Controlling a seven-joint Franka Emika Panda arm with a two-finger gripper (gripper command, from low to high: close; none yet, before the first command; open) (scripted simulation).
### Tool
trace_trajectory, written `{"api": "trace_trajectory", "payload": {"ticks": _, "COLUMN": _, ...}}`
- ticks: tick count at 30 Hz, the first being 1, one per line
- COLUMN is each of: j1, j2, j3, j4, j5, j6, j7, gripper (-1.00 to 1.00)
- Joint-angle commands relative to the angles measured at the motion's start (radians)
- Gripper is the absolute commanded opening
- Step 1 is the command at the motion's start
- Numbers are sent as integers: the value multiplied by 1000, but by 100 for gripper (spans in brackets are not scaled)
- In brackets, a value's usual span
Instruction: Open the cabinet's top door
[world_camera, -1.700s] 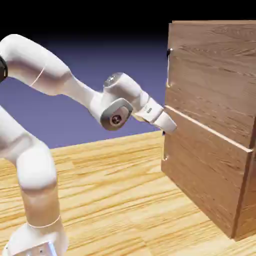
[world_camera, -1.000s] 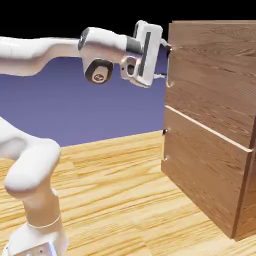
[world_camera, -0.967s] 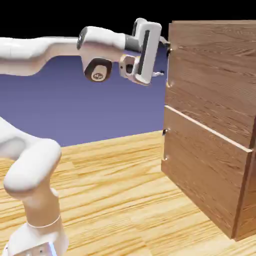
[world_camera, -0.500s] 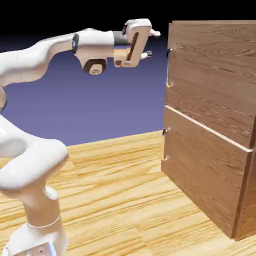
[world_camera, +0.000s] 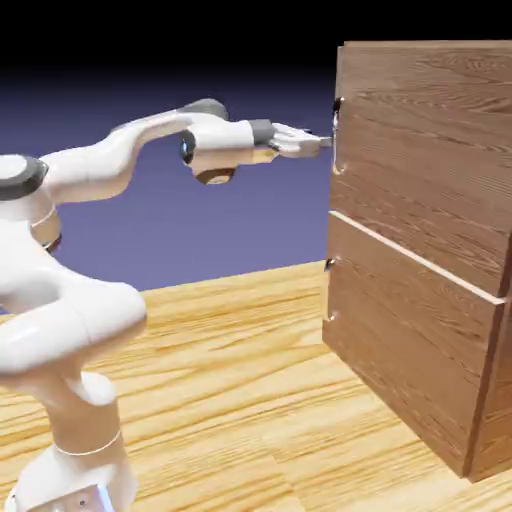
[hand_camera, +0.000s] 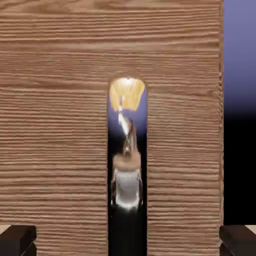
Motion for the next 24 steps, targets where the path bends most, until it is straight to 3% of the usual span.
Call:
{"api": "trace_trajectory", "payload": {"ticks": 1, "j1": -38, "j2": -1, "j3": 11, "j4": 30, "j5": 6, "j6": -7, "j7": 3, "gripper": 0}}
{"api": "trace_trajectory", "payload": {"ticks": 3, "j1": -94, "j2": -3, "j3": 26, "j4": 76, "j5": 15, "j6": -18, "j7": 7, "gripper": 0}}
{"api": "trace_trajectory", "payload": {"ticks": 4, "j1": -94, "j2": -3, "j3": 26, "j4": 76, "j5": 15, "j6": -18, "j7": 7, "gripper": -100}}
{"api": "trace_trajectory", "payload": {"ticks": 19, "j1": 142, "j2": -366, "j3": -233, "j4": -413, "j5": 142, "j6": -567, "j7": 2, "gripper": -100}}
{"api": "trace_trajectory", "payload": {"ticks": 24, "j1": 269, "j2": -389, "j3": -337, "j4": -594, "j5": 129, "j6": -730, "j7": -91, "gripper": -100}}
